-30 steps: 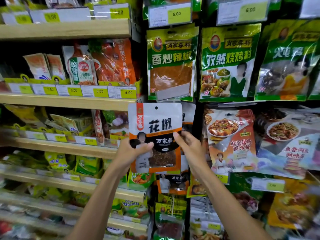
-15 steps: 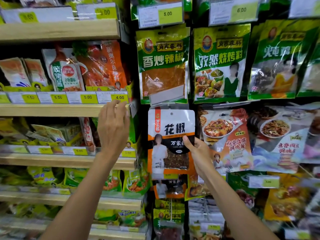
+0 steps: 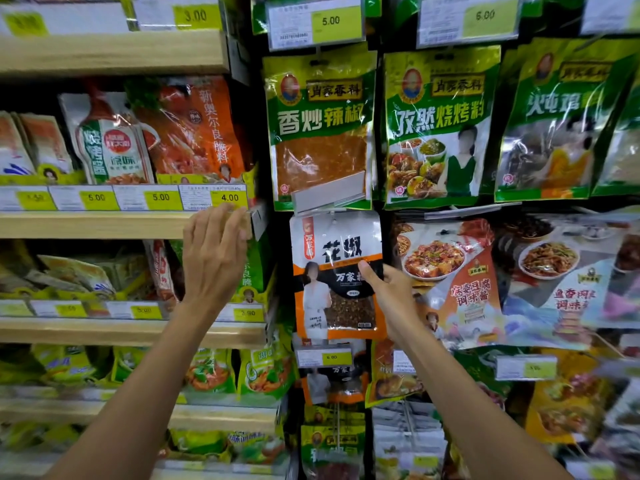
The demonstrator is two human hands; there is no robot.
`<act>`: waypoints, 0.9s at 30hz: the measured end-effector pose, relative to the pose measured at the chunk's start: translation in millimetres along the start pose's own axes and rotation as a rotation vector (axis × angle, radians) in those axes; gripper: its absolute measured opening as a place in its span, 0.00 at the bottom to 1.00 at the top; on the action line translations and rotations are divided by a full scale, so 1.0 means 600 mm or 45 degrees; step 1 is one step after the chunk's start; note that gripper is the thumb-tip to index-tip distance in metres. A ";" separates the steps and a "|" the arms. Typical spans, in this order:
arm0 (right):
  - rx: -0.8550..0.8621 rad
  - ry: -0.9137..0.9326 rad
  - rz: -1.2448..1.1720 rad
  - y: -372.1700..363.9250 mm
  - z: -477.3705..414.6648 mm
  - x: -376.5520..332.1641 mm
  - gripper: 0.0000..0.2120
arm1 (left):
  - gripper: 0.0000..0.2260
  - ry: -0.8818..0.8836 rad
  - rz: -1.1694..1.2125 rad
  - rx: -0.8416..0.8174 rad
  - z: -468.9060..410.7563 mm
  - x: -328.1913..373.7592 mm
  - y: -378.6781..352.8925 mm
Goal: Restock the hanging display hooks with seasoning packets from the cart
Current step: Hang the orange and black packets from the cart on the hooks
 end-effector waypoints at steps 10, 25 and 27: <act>0.233 -0.091 0.232 -0.029 -0.065 0.012 0.14 | 0.13 -0.036 -0.018 -0.115 -0.003 0.000 0.009; 0.330 0.050 0.475 -0.006 0.050 -0.007 0.17 | 0.13 0.009 0.152 -0.271 0.024 0.057 0.044; 0.297 0.068 0.435 0.014 0.086 0.003 0.15 | 0.12 0.032 0.252 -0.317 0.047 0.097 0.042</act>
Point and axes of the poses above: each hand's wrist, its own z-axis away from the middle knuckle, its own y-axis out of the back of the hand, x = y × z, the point moved 7 cm from there along -z, towards the middle knuckle, and after that the axes turned 3 degrees about -y, right-handed, at the moved point
